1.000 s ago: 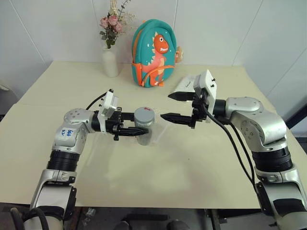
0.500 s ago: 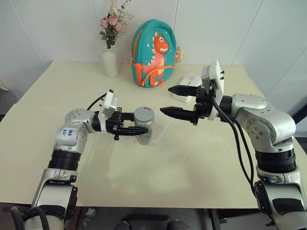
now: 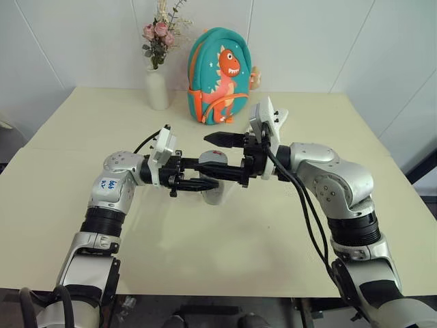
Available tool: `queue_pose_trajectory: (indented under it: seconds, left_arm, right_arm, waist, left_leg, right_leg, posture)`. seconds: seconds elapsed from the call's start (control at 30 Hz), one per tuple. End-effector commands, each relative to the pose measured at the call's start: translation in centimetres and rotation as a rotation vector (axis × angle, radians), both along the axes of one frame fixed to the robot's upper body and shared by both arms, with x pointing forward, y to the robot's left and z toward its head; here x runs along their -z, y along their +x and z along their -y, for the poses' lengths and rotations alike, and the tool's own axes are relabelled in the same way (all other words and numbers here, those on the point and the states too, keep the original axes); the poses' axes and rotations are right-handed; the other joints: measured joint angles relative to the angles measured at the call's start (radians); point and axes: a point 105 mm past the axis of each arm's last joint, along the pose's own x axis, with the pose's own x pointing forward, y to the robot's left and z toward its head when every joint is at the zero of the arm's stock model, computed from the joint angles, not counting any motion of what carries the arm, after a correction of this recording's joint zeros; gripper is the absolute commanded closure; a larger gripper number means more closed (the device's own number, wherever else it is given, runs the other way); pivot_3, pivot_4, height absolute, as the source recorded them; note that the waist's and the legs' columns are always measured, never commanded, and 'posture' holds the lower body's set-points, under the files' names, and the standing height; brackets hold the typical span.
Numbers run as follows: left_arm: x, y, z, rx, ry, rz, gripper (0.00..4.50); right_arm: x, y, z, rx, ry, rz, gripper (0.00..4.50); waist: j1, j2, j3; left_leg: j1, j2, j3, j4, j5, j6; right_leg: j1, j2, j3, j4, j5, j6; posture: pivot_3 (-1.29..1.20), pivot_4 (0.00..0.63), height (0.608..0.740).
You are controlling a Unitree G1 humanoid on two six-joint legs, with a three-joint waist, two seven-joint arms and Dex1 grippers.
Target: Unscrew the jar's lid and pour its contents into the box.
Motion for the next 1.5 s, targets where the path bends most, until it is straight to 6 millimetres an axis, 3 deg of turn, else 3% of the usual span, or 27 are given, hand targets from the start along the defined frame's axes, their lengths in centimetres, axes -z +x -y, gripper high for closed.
queue_pose_trajectory:
  seconds: [0.03, 0.67, 0.97, 1.5]
  left_arm:
    - [-1.3, -0.2, 0.3, 0.018, 0.000, 0.059, 2.50]
    - [-1.5, -0.8, 0.8, 0.044, 0.000, 0.067, 2.50]
    - [-1.4, -1.0, 0.3, 0.035, 0.002, 0.061, 2.50]
    - [-1.0, -1.0, -0.4, 0.001, 0.002, 0.054, 2.50]
  right_arm:
    - [-1.1, -0.8, -0.9, -0.045, 0.009, 0.050, 0.03]
    - [-0.4, -0.1, -1.8, -0.067, -0.032, 0.050, 0.03]
    - [-0.7, 1.0, -0.3, 0.002, -0.055, 0.089, 0.03]
    - [-0.6, 0.7, 2.3, 0.070, -0.098, 0.105, 0.03]
  waist:
    - [0.000, 0.000, 0.000]
    - [0.000, 0.000, 0.000]
    - [0.001, 0.000, 0.000]
    - [0.001, 0.000, 0.000]
  left_leg:
    - [0.000, 0.000, 0.000, 0.000, 0.000, 0.000]
    - [0.000, 0.000, 0.000, 0.000, 0.000, 0.000]
    - [0.000, 0.000, 0.000, 0.000, 0.000, 0.000]
    - [0.000, 0.000, 0.000, 0.000, 0.000, 0.000]
  right_leg:
    - [0.000, 0.000, 0.000, 0.000, 0.000, 0.000]
    - [0.000, 0.000, 0.000, 0.000, 0.000, 0.000]
    - [0.000, 0.000, 0.000, 0.000, 0.000, 0.000]
    - [0.000, 0.000, 0.000, -0.001, 0.000, 0.000]
  posture:
    - [0.00, 0.150, 0.740]
    - [0.00, 0.150, 0.740]
    - [0.00, 0.150, 0.740]
    - [0.00, 0.150, 0.740]
